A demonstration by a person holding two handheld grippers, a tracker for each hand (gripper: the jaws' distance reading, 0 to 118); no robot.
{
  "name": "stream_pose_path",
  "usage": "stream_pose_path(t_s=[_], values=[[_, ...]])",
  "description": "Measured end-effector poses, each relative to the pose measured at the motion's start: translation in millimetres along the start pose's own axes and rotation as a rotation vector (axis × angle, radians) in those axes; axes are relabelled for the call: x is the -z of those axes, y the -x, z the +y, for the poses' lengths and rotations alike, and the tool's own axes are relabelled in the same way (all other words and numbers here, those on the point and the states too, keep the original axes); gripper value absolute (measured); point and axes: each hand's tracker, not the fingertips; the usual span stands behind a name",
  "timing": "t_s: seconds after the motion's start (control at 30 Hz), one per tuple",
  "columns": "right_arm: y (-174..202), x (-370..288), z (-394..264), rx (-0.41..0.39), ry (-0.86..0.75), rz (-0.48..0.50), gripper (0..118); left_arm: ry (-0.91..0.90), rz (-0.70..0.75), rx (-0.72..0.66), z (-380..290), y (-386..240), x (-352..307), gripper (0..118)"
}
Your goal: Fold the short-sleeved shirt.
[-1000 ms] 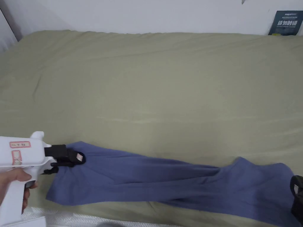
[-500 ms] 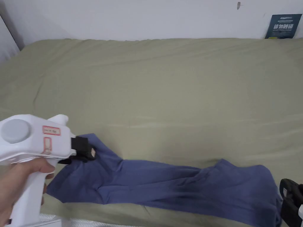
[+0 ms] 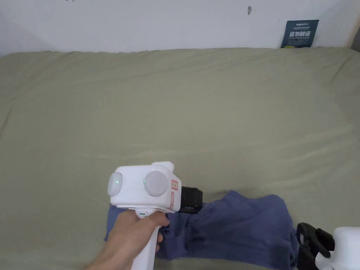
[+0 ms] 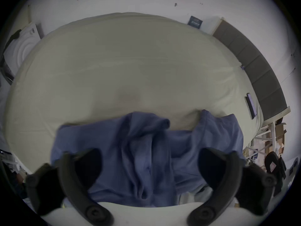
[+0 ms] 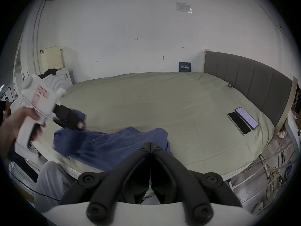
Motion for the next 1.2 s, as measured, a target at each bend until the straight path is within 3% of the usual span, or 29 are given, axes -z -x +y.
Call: stream_pose_path(t_s=[0.07,0.23,0.3,0.33,0.37,0.4,0.43,0.47,0.5,0.57,0.7,0.8,0.87,0.93,1.03,1.2], values=[[-3,-1,0,0.003,0.005,-0.004,2,0.065,-0.018,-0.009,-52,-15,19,112],[-7,1,-1,0.016,0.013,-0.008,2,0.022,-0.038,-0.011,-26,-5,-11,111],[-7,3,-1,0.029,0.02,-0.002,2,-0.011,-0.033,-0.042,-22,25,-39,103],[-6,4,-2,0.033,0.022,0.003,2,-0.077,-0.029,-0.069,4,48,-58,85],[-4,4,-2,0.034,0.023,0.006,2,-0.107,-0.031,-0.105,5,70,-63,53],[-3,6,-3,0.034,0.025,0.008,2,-0.106,-0.035,-0.15,-23,86,-60,2],[-1,7,-4,0.032,0.028,0.012,2,-0.116,-0.071,-0.256,-80,81,-33,0],[1,9,-5,0.028,0.036,0.016,2,-0.129,-0.094,-0.269,-73,82,-17,0],[3,10,-5,0.024,0.042,0.021,2,-0.081,-0.15,-0.293,-111,45,25,0],[7,11,-7,0.013,0.053,0.025,2,-0.036,-0.171,-0.333,-168,26,55,0],[9,10,-9,0.001,0.069,0.024,2,0.027,-0.206,-0.306,-203,-31,109,0],[8,9,-11,-0.005,0.077,0.01,2,0.068,-0.326,-0.322,-227,-150,192,0],[6,8,-12,-0.005,0.082,0.001,2,0.048,-0.35,-0.283,-193,-182,208,0],[4,9,-14,-0.002,0.089,-0.004,2,0.033,-0.435,-0.291,-182,-257,239,0],[2,12,-15,0.007,0.103,-0.002,2,0.035,-0.396,-0.225,-162,-222,227,0],[4,14,-13,0.013,0.1,-0.001,2,0.057,-0.409,-0.237,-179,-211,211,0]])
